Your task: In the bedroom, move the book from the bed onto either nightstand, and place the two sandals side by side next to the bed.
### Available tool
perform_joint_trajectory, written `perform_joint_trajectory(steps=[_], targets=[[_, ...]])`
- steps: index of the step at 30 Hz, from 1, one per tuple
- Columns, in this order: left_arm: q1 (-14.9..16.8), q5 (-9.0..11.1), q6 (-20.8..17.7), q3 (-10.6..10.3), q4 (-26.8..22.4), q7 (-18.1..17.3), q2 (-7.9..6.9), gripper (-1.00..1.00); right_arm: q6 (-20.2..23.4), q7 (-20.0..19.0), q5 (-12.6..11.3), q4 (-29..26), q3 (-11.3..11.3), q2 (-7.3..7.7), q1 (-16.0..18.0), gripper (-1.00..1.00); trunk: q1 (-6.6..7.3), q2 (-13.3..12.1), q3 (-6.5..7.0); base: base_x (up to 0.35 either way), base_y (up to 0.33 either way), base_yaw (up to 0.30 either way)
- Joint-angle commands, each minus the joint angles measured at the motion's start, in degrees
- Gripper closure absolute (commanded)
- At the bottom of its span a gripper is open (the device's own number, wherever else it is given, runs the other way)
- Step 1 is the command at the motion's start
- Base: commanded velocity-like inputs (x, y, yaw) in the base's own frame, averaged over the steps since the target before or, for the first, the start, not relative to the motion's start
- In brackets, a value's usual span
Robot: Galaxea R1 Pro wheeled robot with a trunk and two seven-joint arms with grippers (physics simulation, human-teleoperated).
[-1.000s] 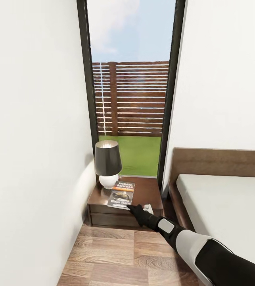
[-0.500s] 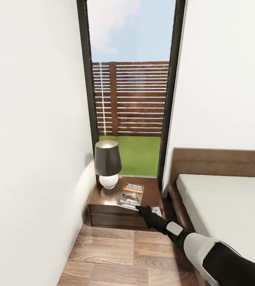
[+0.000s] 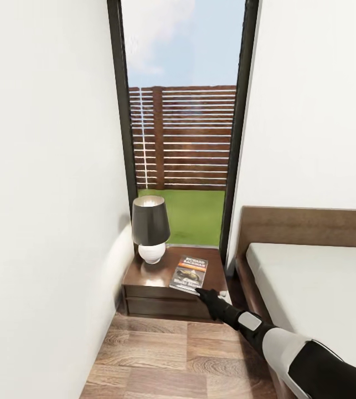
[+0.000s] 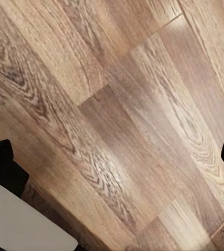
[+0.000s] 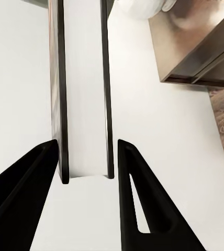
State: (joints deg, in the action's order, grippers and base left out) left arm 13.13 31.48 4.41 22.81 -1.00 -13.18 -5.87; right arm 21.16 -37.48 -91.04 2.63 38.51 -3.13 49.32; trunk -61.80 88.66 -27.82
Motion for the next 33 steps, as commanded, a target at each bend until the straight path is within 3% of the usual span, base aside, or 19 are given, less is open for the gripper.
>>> perform_joint_trajectory(steps=[1,14,33], targets=[[0.1,0.0,0.2,0.3,0.1,-0.3,-0.02,-1.00,0.4,-0.4,-0.7,0.3,0.4,-0.05,0.1,1.00,0.00,0.0,-0.06,0.000,0.000,0.000],[0.1,0.0,0.2,0.1,0.1,-0.3,-0.02,-1.00,0.3,-0.4,-0.7,0.3,0.4,-0.03,0.1,1.00,0.00,0.0,-0.06,0.042,0.000,0.000],[0.1,0.0,0.2,0.1,0.1,-0.3,-0.02,-1.00,0.3,-0.3,-0.8,0.3,0.3,0.04,0.1,1.00,0.00,0.0,-0.06,0.151,0.000,0.000]])
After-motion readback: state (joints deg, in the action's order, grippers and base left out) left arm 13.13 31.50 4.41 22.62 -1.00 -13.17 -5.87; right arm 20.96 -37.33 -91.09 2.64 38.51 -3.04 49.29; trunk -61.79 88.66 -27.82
